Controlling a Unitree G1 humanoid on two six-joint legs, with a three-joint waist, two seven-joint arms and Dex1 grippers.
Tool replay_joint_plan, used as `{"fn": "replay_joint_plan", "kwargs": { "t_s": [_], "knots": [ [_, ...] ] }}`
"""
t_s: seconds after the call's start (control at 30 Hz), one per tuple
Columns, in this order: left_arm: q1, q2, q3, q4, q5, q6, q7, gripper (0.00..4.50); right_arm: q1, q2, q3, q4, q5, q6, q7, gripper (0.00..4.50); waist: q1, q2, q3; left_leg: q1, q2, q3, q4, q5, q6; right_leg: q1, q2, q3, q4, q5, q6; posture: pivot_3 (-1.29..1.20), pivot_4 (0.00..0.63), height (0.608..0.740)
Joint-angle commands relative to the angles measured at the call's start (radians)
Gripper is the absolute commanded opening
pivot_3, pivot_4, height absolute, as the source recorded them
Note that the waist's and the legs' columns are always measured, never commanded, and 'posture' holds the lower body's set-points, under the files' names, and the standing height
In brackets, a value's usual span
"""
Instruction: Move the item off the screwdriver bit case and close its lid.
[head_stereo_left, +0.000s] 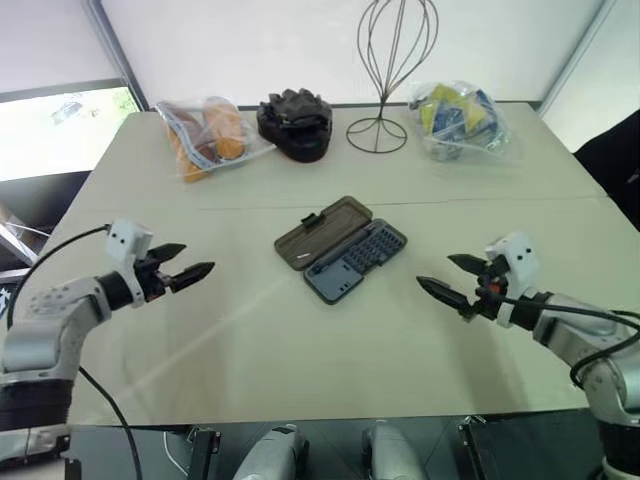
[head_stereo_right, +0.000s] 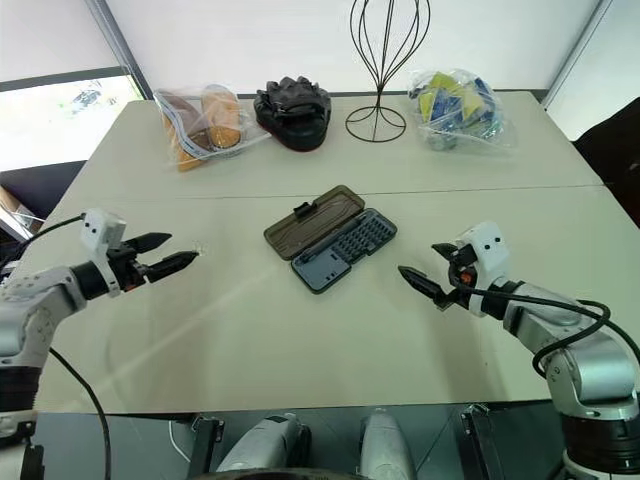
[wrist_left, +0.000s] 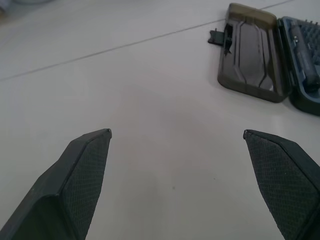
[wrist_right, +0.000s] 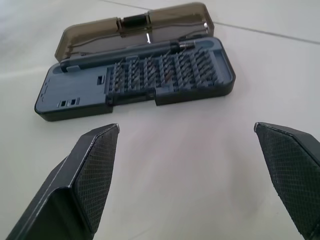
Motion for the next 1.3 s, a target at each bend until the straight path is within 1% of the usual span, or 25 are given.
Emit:
{"fn": "replay_joint_plan", "kwargs": {
  "t_s": [0.03, 0.2, 0.37, 0.87, 1.0, 1.13, 1.2, 1.3],
  "knots": [
    [0.002, 0.016, 0.024, -0.008, -0.001, -0.023, -0.008, 4.41, -0.001, -0.012, -0.018, -0.019, 0.008, -0.003, 0.006, 4.46, 0.000, 0.000, 0.000, 0.000, 0.000, 0.000, 0.000, 0.000, 0.000, 0.000, 0.000, 0.000, 0.000, 0.000, 0.000, 0.00, 0.150, 0.740],
    [0.019, 0.015, 0.011, -0.025, 0.001, -0.014, -0.020, 4.41, 0.009, 0.000, -0.010, -0.027, 0.004, -0.005, -0.006, 4.46, 0.001, 0.000, 0.000, 0.000, 0.000, 0.000, 0.000, 0.000, 0.000, 0.001, 0.000, 0.000, -0.001, 0.000, 0.000, 0.00, 0.150, 0.740],
    [0.010, 0.001, 0.024, -0.017, -0.008, -0.012, -0.005, 4.41, 0.011, 0.001, -0.009, -0.025, 0.002, -0.008, -0.012, 4.46, 0.001, 0.000, 0.000, 0.000, 0.000, 0.000, 0.000, 0.000, 0.000, 0.001, 0.000, 0.000, -0.001, 0.000, 0.000, 0.00, 0.150, 0.740],
    [-0.045, -0.024, 0.010, 0.039, 0.017, -0.059, 0.020, 4.41, 0.010, -0.002, -0.012, -0.017, -0.001, -0.016, -0.019, 4.46, 0.002, 0.000, 0.000, 0.000, 0.000, 0.000, 0.000, 0.000, 0.000, 0.001, 0.000, 0.000, -0.001, 0.000, 0.000, 0.00, 0.150, 0.740],
    [-0.078, -0.031, -0.020, 0.078, 0.040, -0.092, -0.003, 4.41, -0.020, -0.009, -0.016, -0.010, 0.013, -0.002, -0.012, 4.46, 0.000, 0.000, 0.000, 0.000, 0.000, 0.000, 0.000, 0.000, 0.000, 0.001, 0.000, 0.000, -0.001, 0.000, 0.000, 0.00, 0.150, 0.740],
    [-0.196, -0.047, -0.085, 0.194, 0.081, -0.158, -0.053, 4.41, -0.107, 0.003, 0.039, -0.063, 0.105, 0.082, 0.026, 4.46, 0.001, 0.000, 0.000, 0.000, 0.000, 0.000, 0.001, 0.000, 0.000, 0.001, 0.000, -0.001, -0.001, 0.000, 0.000, 0.00, 0.150, 0.740],
    [-0.266, -0.060, -0.125, 0.270, 0.113, -0.205, -0.083, 4.41, -0.139, 0.002, 0.094, -0.097, 0.131, 0.118, 0.048, 4.46, 0.002, -0.001, 0.000, -0.001, 0.000, 0.000, 0.002, 0.000, 0.000, 0.001, 0.000, -0.001, -0.001, 0.000, 0.000, 0.00, 0.150, 0.740],
    [-0.529, -0.148, -0.255, 0.593, 0.246, -0.389, -0.154, 4.41, -0.194, 0.026, 0.169, -0.068, 0.091, 0.104, 0.040, 4.46, 0.010, -0.003, 0.000, -0.001, -0.001, -0.002, 0.002, 0.000, 0.000, 0.002, -0.001, -0.004, -0.001, 0.000, 0.000, 0.00, 0.150, 0.740]
  ]
}}
